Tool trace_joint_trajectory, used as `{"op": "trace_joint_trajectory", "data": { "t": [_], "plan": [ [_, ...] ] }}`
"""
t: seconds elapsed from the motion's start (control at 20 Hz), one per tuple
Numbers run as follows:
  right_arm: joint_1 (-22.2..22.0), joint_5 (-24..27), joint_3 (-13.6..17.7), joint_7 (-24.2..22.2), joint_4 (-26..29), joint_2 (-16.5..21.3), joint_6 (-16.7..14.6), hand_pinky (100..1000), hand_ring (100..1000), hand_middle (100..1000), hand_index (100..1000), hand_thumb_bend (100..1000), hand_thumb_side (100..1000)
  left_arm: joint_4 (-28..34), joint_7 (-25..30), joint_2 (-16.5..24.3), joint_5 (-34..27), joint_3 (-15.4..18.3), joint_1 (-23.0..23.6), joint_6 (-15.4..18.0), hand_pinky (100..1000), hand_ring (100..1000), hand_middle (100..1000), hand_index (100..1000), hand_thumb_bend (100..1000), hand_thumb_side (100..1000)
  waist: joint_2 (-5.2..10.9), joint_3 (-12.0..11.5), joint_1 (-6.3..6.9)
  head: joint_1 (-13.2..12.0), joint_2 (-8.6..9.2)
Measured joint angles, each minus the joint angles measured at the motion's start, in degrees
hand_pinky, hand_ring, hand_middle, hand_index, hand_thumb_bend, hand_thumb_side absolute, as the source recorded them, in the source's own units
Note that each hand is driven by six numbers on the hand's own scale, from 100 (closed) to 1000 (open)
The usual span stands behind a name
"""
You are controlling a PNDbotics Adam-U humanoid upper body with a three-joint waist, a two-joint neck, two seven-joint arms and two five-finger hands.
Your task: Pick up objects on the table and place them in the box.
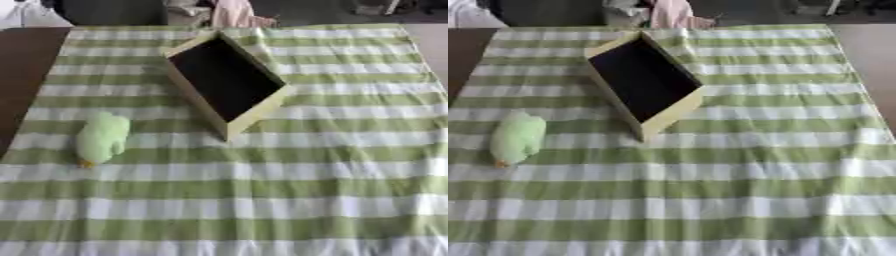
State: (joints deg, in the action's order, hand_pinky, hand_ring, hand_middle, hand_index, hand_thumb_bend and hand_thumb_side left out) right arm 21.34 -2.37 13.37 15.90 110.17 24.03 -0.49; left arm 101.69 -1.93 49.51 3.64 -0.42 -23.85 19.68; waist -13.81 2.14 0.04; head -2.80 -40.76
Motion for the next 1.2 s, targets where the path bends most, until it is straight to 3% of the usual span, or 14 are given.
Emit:
{"op": "trace_joint_trajectory", "data": {
  "t": [0.45,1.2],
  "plan": [
    [-0.3,-0.1,0.0,-0.2,-0.3,0.5,0.0,651,607,575,794,100,1000,-5.1,3.6,8.3,4.5,-4.7,0.8,1.7,612,745,736,853,100,939,0.43,-0.2,0.6,0.4,-0.24],
    [-0.7,-0.1,0.0,-0.3,-0.4,1.0,0.0,651,607,575,794,100,1000,-6.6,10.1,13.1,7.3,-10.6,1.6,-1.3,643,770,761,872,100,1000,0.8,-0.4,1.45,0.7,-0.92]
  ]
}}
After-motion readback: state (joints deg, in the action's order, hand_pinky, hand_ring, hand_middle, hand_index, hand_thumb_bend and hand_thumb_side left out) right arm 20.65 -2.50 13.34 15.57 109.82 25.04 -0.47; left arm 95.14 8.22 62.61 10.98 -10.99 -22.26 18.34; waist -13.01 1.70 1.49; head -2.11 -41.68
